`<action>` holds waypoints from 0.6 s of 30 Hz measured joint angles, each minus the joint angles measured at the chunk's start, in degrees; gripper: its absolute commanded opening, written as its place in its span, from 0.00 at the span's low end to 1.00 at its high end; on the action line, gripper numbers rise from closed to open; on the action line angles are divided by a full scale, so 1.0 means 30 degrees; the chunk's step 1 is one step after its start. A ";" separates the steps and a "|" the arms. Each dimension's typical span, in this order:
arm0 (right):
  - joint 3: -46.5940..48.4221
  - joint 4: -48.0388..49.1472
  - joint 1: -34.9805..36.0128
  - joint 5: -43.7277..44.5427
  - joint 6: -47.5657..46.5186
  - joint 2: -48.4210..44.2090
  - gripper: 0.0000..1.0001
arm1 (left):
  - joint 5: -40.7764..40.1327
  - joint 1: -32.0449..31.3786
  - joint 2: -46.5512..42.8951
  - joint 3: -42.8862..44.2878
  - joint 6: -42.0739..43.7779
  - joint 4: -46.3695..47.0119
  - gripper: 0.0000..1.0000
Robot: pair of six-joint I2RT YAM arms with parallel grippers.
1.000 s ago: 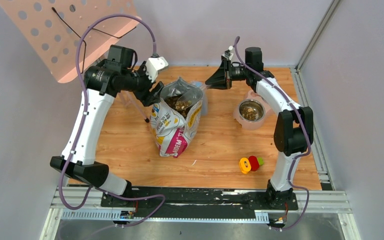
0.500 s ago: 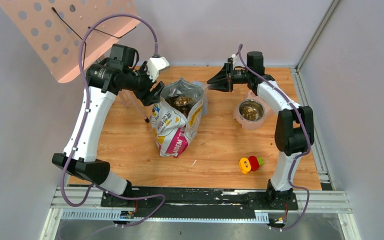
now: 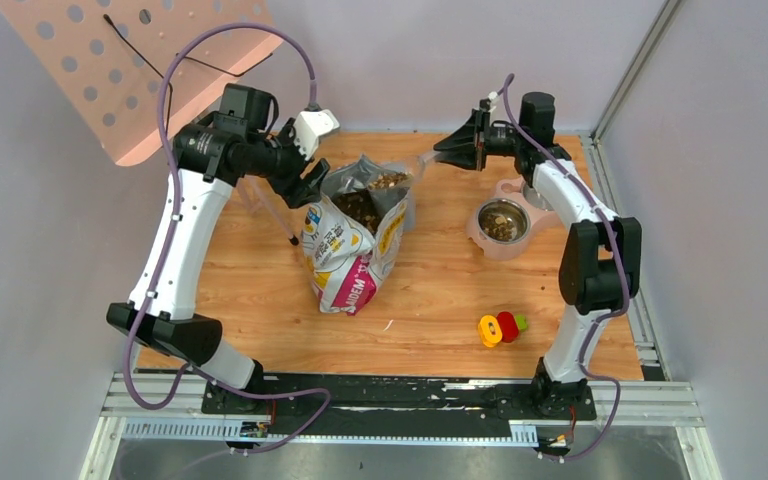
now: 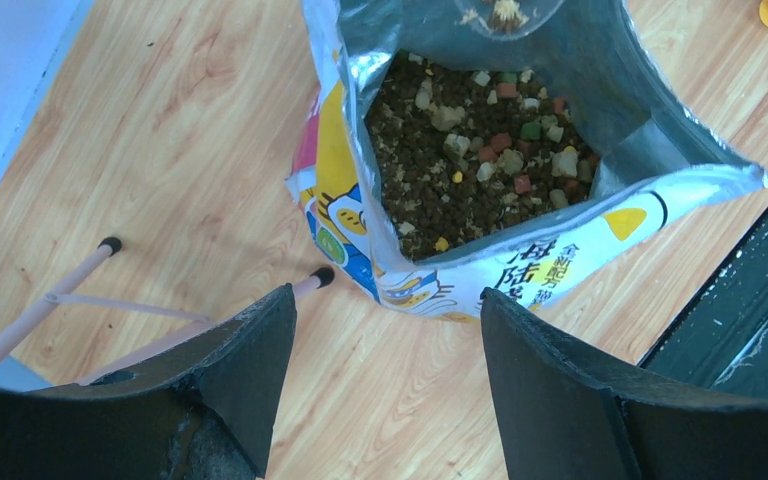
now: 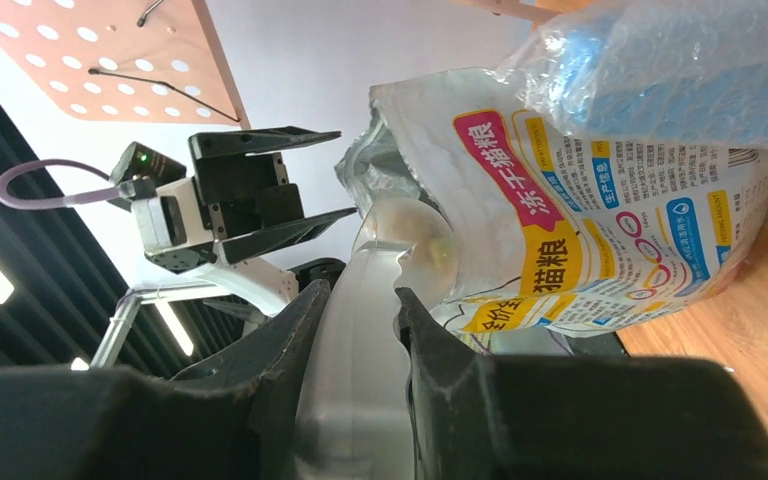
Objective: Serve the pet food
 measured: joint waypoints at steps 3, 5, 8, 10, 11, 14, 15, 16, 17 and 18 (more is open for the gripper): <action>-0.0015 0.0313 -0.0277 -0.0007 0.0073 -0.0430 0.00 | 0.0058 0.0000 0.0168 0.0066 0.0000 0.0000 0.76; -0.0044 0.0481 -0.0430 -0.0007 0.0117 -0.0743 0.00 | 0.0117 0.0000 0.0248 0.0066 0.0000 0.0007 0.76; -0.0255 0.0743 -0.0692 -0.0117 0.0131 -0.1282 0.00 | 0.0233 0.0000 0.0313 0.0066 0.0000 0.0007 0.76; -0.0437 0.1035 -0.0911 -0.0248 0.0168 -0.1537 0.00 | 0.0350 -0.0007 0.0328 0.0066 -0.0007 0.0015 0.76; -0.0532 0.1188 -0.1005 -0.0313 0.0204 -0.1632 0.00 | 0.0372 -0.0022 0.0328 0.0066 -0.0007 0.0015 0.76; -0.1115 0.1756 -0.1566 -0.0554 0.0452 -0.1909 0.00 | 0.0481 -0.0044 0.0328 0.0066 -0.0007 0.0007 0.76; -0.1326 0.1953 -0.1880 -0.0678 0.0539 -0.1960 0.00 | 0.0488 -0.0066 0.0328 0.0073 0.0000 -0.0007 0.76; -0.1494 0.2120 -0.2229 -0.0758 0.0627 -0.1989 0.00 | 0.0495 -0.0095 0.0335 0.0080 0.0015 -0.0044 0.76; -0.1639 0.2244 -0.2572 -0.0816 0.0663 -0.2018 0.00 | 0.0495 -0.0117 0.0364 0.0095 0.0022 -0.0087 0.76; -0.1821 0.2368 -0.3002 -0.0852 0.0736 -0.2062 0.00 | 0.0503 -0.0138 0.0379 0.0102 0.0051 -0.0124 0.75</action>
